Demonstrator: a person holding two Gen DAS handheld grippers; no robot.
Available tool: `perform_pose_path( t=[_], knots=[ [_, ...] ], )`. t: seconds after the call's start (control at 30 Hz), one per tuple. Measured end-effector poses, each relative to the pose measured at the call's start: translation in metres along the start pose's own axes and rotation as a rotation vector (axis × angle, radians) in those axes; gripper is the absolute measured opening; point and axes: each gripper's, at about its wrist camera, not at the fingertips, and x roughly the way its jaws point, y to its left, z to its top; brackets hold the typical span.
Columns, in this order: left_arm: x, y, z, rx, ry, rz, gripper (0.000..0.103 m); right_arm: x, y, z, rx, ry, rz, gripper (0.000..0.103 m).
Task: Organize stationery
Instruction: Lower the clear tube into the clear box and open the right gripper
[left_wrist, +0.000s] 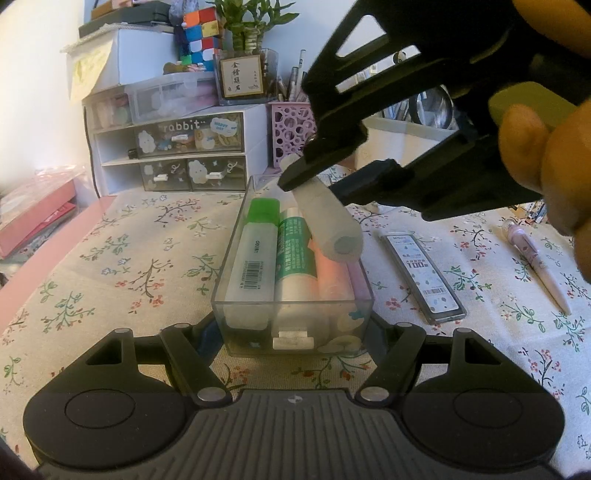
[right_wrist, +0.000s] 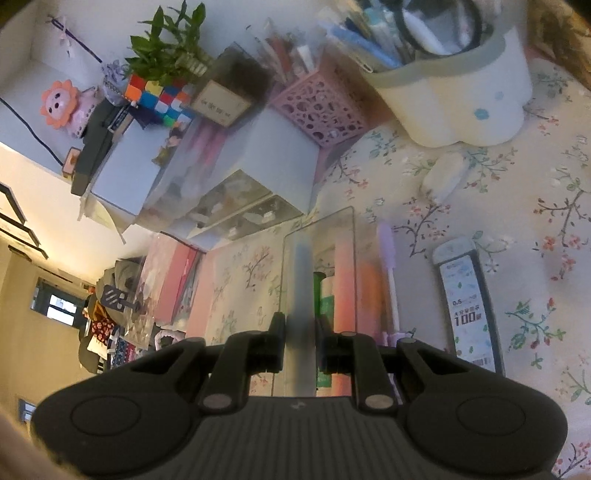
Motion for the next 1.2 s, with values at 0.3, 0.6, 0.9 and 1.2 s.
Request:
perform_pose_path(
  t=[0.3,0.6,0.9,1.2],
  knots=[
    [0.000,0.000,0.000,0.000,0.000,-0.001,0.072,0.015,0.004,0.000,0.002,0.053,0.003,0.015],
    [0.000,0.000,0.000,0.000,0.000,-0.001,0.072,0.020,0.008,-0.002,-0.032,0.073,0.020,0.015],
    [0.001,0.000,0.000,0.002,-0.001,-0.004,0.072,0.023,0.009,-0.004,-0.052,0.094,0.052,0.016],
    [0.001,0.000,-0.001,0.001,-0.002,-0.005,0.072,0.029,0.015,0.001,-0.154,0.066,-0.005,0.015]
  ],
)
